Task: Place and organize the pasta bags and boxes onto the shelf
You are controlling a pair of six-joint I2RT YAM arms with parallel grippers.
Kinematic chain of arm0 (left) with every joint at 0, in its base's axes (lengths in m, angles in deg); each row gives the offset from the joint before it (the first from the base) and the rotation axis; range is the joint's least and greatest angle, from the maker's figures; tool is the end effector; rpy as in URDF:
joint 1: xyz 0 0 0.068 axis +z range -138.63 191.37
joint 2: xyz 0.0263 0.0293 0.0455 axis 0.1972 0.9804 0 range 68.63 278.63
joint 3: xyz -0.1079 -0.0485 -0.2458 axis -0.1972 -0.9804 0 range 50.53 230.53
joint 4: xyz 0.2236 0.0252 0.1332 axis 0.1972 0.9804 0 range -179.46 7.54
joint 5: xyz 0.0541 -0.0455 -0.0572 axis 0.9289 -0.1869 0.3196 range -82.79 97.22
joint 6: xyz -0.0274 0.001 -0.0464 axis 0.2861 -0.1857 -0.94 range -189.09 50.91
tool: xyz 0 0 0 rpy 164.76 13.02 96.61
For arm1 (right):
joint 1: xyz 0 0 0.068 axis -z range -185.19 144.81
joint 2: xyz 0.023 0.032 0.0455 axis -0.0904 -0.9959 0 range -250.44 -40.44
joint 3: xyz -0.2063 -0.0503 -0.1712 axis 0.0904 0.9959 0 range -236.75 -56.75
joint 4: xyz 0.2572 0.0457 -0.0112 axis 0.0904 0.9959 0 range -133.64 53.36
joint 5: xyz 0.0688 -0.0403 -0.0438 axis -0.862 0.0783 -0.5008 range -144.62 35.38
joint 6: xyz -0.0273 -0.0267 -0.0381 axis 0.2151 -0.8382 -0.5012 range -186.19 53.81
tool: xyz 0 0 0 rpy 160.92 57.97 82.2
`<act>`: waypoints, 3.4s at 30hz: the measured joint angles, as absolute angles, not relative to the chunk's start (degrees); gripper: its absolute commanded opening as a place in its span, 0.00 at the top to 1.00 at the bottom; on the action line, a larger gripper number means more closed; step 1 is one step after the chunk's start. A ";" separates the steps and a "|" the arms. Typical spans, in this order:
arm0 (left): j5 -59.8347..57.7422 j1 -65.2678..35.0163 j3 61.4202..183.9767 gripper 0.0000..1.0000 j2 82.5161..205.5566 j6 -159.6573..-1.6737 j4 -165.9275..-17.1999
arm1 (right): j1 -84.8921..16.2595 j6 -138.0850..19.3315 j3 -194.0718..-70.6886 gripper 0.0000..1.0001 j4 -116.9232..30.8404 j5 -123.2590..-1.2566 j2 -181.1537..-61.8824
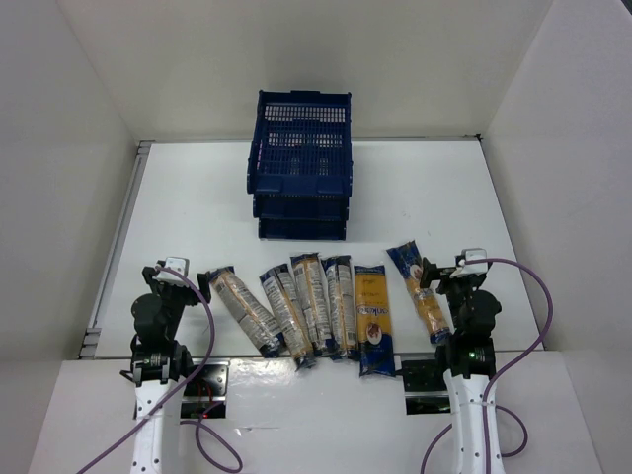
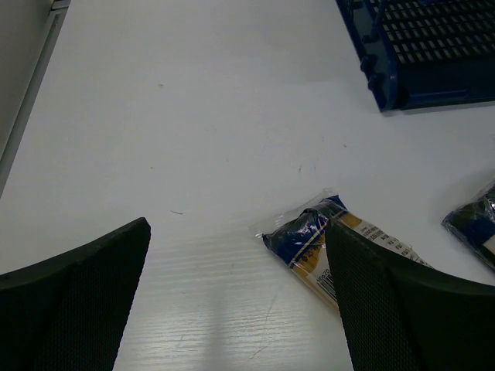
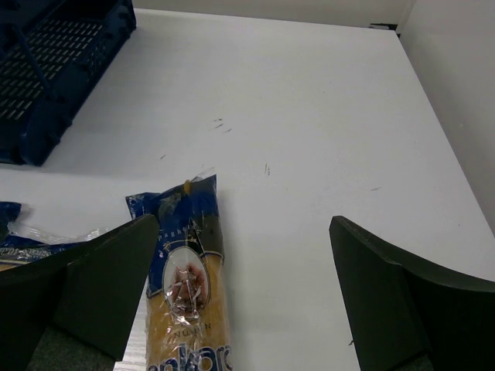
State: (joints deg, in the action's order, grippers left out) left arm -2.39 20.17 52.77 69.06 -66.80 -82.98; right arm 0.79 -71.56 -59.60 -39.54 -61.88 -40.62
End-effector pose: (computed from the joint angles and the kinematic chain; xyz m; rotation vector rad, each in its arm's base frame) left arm 0.1075 0.0106 0.1744 0.0337 1.6508 0.0088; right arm 0.1072 -0.0067 0.1830 -0.0901 1.5932 -0.0529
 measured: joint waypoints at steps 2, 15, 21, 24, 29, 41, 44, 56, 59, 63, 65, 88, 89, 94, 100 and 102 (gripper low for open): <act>-2.39 20.17 52.77 0.01 69.06 -66.80 -82.98 | 0.79 -71.56 -59.60 0.00 -39.54 -61.86 -40.62; -2.39 20.17 52.77 0.01 69.06 -66.80 -82.98 | 0.81 -71.56 -59.60 0.00 -39.52 -61.88 -40.62; -3.44 20.17 52.77 0.01 69.06 -66.45 -82.98 | 0.79 -71.84 -59.60 0.00 -39.52 -62.37 -40.62; -3.46 20.17 52.79 0.01 69.06 -67.68 -83.33 | 0.79 -71.69 -59.64 0.00 -39.52 -62.43 -40.62; -2.02 20.17 56.55 0.01 69.14 -70.67 -84.64 | 0.79 -69.42 -62.26 0.00 -39.74 -57.73 -40.67; 4.67 20.15 87.68 0.01 88.55 -71.85 -84.27 | 0.79 -67.93 -85.21 0.00 -36.94 -48.60 -44.82; 7.73 20.11 94.71 0.01 98.69 -70.67 -81.45 | 0.44 -67.54 -92.78 0.00 -34.69 -45.47 -54.96; 14.90 20.11 117.95 0.01 131.79 -60.16 -57.93 | 1.20 -72.26 -123.29 0.00 -9.88 -49.91 -102.00; 14.81 20.13 122.14 0.01 138.89 -58.50 -52.20 | -0.17 -75.14 -124.29 0.00 -2.95 -51.00 -106.78; 14.48 20.59 121.12 0.01 140.88 -58.56 -46.46 | -5.44 -77.57 -124.36 0.00 4.11 -52.35 -108.64; 14.53 20.61 120.22 0.01 139.65 -58.78 -45.43 | -7.45 -78.09 -124.12 0.00 5.79 -52.86 -108.25; 8.25 20.06 113.60 0.01 130.93 -63.41 -44.51 | -19.58 -86.05 -118.94 0.00 14.14 -52.79 -116.73; 8.28 20.06 113.62 0.01 130.89 -63.41 -44.51 | -19.67 -86.38 -118.70 0.00 14.12 -52.79 -117.95; 8.47 20.06 114.08 0.01 130.96 -63.44 -44.51 | -19.67 -86.92 -118.52 0.00 12.28 -51.70 -123.53; 9.52 20.06 115.41 0.01 131.15 -63.55 -44.90 | -19.67 -86.66 -118.52 0.00 10.08 -51.37 -130.04; 9.96 20.06 115.48 0.01 131.37 -63.57 -44.97 | -19.63 -86.64 -118.52 0.00 9.46 -51.31 -131.42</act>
